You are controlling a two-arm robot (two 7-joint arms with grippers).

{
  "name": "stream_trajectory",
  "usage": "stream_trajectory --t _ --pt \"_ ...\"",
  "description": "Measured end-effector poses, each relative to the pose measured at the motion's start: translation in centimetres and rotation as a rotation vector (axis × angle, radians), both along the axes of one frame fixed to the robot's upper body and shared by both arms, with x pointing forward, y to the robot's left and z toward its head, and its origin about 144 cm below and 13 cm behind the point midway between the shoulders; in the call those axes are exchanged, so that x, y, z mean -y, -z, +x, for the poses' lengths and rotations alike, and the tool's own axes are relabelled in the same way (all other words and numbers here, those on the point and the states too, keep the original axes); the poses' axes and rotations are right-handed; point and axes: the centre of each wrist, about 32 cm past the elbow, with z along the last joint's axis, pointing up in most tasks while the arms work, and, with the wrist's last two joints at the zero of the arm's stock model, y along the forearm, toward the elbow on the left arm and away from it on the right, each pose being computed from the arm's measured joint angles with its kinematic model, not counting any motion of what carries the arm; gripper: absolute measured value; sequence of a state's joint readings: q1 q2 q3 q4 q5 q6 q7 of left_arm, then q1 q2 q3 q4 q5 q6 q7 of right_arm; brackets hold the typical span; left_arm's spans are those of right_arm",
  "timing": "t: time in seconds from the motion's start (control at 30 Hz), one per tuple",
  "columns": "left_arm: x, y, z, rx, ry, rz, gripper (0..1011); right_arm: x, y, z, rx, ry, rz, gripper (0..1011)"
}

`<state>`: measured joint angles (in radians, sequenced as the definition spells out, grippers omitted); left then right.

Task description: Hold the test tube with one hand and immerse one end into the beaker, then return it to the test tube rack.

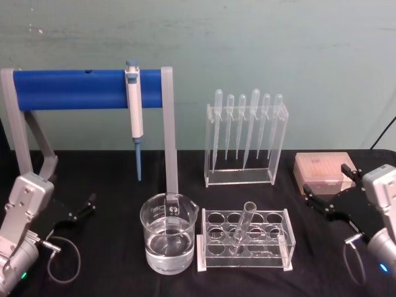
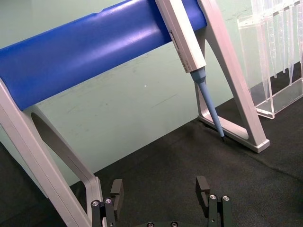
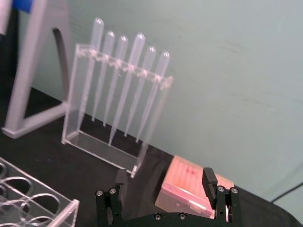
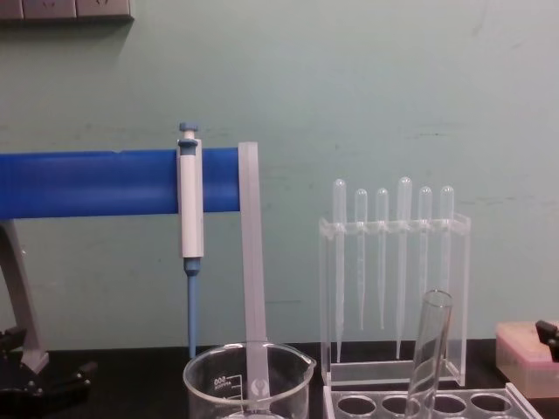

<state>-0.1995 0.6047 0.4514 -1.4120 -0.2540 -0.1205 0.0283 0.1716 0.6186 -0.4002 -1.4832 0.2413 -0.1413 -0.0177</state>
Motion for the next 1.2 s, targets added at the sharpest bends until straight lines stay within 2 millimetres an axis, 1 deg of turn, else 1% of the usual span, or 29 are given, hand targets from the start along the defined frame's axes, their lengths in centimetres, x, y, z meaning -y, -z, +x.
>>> stream_trajectory --t 0.13,0.27,0.33,0.5,0.67,0.83,0.97,1.2 --pt "0.0 0.0 0.0 0.000 0.000 0.000 1000 0.9 -0.8 -0.8 0.009 -0.049 0.014 1000" --pt "0.0 0.0 0.0 0.000 0.000 0.000 1000 2.3 -1.4 -1.9 0.001 -0.151 0.035 1000" --pt "0.0 0.0 0.0 0.000 0.000 0.000 1000 2.5 -1.4 -2.0 -0.002 -0.172 0.038 1000" --pt "0.0 0.0 0.0 0.000 0.000 0.000 1000 4.1 -2.0 -2.5 -0.033 -0.357 0.038 1000" --pt "0.0 0.0 0.0 0.000 0.000 0.000 1000 4.7 -2.3 -2.4 -0.058 -0.503 0.041 1000" --pt "0.0 0.0 0.0 0.000 0.000 0.000 1000 4.3 -2.3 -1.7 -0.083 -0.669 0.052 1000" --pt "0.0 0.0 0.0 0.000 0.000 0.000 1000 3.6 -2.2 -1.1 -0.090 -0.733 0.066 1000" --pt "0.0 0.0 0.0 0.000 0.000 0.000 1000 2.3 -1.9 0.3 -0.105 -0.792 0.093 1000"
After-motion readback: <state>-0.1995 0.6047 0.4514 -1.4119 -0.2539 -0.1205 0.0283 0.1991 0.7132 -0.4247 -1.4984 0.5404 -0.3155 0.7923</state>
